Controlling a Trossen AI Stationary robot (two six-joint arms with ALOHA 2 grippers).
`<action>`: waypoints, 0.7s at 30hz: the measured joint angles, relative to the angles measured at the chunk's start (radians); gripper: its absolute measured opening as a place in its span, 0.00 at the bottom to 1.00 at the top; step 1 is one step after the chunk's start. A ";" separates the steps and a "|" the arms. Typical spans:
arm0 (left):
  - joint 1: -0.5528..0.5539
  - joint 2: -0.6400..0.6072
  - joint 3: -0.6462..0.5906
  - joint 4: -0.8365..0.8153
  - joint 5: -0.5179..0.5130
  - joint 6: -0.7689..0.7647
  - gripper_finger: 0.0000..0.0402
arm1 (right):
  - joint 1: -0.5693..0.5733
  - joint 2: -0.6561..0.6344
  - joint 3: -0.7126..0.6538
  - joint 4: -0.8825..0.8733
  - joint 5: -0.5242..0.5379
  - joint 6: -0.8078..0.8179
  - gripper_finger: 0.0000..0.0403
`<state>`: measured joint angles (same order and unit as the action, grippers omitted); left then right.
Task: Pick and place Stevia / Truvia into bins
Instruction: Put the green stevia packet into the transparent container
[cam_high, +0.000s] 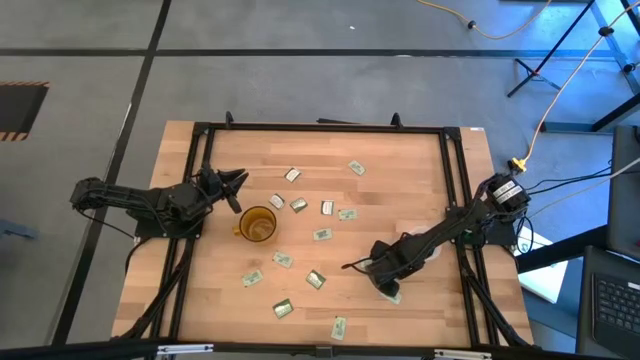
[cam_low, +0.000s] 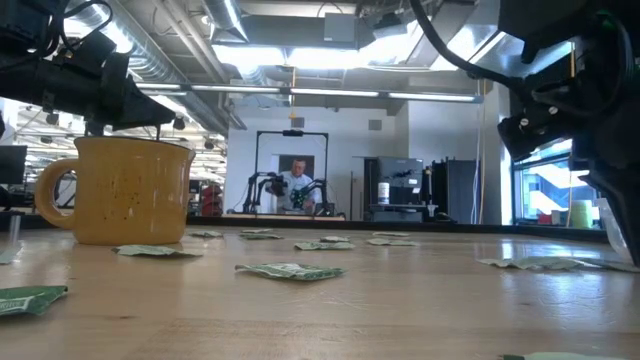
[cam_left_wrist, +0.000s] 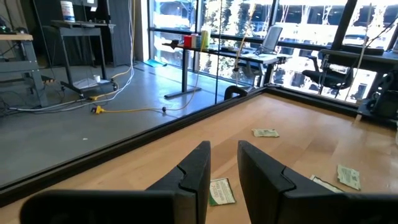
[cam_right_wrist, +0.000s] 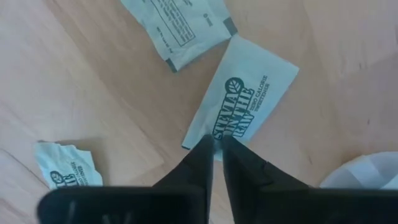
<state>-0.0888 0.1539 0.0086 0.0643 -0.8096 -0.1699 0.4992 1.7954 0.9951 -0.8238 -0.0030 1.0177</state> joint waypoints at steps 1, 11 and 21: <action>0.000 0.000 0.000 0.000 0.000 0.000 0.19 | 0.000 0.001 0.000 0.000 0.001 -0.002 0.07; 0.000 0.000 0.000 0.000 0.000 0.000 0.19 | 0.000 0.009 0.047 -0.048 0.010 -0.004 0.01; 0.000 0.000 0.000 0.000 0.000 0.000 0.19 | 0.005 0.008 0.322 -0.372 0.095 -0.029 0.00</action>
<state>-0.0891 0.1540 0.0086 0.0639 -0.8093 -0.1699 0.5044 1.8034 1.3175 -1.1956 0.0920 0.9882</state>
